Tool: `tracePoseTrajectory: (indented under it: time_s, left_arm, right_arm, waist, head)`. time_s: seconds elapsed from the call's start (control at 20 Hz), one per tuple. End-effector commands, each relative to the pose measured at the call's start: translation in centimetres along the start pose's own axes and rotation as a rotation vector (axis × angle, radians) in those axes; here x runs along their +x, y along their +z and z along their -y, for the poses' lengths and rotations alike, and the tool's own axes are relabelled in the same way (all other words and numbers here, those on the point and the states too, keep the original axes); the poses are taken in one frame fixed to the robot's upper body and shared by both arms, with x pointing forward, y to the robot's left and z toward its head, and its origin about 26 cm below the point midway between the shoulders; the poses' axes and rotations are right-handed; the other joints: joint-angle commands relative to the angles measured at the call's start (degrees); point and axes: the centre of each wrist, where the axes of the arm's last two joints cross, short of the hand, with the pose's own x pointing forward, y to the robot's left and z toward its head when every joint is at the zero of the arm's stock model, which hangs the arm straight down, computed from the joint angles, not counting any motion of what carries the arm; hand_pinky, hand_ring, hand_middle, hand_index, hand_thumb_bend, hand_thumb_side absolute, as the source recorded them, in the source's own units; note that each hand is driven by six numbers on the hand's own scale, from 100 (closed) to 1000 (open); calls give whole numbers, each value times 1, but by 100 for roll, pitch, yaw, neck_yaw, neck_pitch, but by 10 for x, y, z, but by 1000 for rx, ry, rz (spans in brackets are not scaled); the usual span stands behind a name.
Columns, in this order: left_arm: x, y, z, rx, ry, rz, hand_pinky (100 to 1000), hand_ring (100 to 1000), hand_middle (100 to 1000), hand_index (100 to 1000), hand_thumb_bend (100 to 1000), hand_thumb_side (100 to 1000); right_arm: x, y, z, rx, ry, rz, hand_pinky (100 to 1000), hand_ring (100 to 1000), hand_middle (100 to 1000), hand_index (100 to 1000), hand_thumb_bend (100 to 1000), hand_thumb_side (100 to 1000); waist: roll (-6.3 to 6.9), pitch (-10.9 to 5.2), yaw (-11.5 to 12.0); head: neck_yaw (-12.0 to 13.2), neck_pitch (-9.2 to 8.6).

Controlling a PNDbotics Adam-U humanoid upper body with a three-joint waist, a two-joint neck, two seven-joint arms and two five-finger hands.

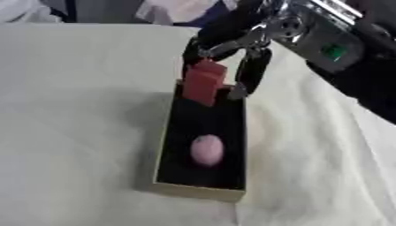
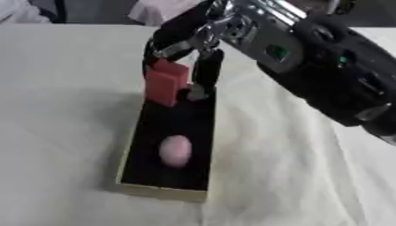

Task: Pick up objects on the table and place them in the box.

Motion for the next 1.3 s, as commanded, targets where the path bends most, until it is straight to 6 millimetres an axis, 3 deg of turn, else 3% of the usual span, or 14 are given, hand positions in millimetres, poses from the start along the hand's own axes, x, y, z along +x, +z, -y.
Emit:
tracePoseTrajectory:
  time_s: [0.05,0.65,0.75,0.85,1.0,1.15,1.3]
  left_arm:
    - [7,-5,-1,-10,-7,27,748,847,798,922,317,1000]
    - [6,-5,-1,-10,-5,28,747,847,798,922,319,1000]
    - [6,-5,-1,-10,-6,28,747,847,798,922,319,1000]
    - [6,-5,-1,-10,-5,28,747,847,798,922,319,1000]
    - [6,-5,-1,-8,-5,26,747,847,798,921,319,1000]
    - [6,-5,-1,-7,-5,25,747,846,797,921,319,1000]
    - [6,-5,-1,-5,-4,25,747,847,797,921,320,1000]
  right_arm:
    - [-6,1,2,34,32,3,701,678,652,800,100,167]
    - [-7,-7,-10,74,69,62,717,702,673,800,100,185]
    - [-8,-8,-15,89,72,66,736,732,704,817,100,221]
    - [-10,-11,-22,114,79,69,770,784,762,857,176,328]
    - [-14,-15,-30,140,93,81,799,826,808,895,216,435]
    - [-17,-16,-34,150,107,90,808,840,820,904,228,476]
    - [-21,-13,-34,146,101,68,812,847,828,910,259,447]
  waist:
    - [42,-70,17]
    - [31,-74,35]
    - [28,-76,33]
    - [25,-78,32]
    - [24,-75,29]
    - [21,-70,23]
    - [19,-71,13]
  head:
    - [-28,-13]
    - [-53,-37]
    - [-54,-52]
    - [-61,-63]
    - [-65,-74]
    - [-60,-62]
    - [-50,-54]
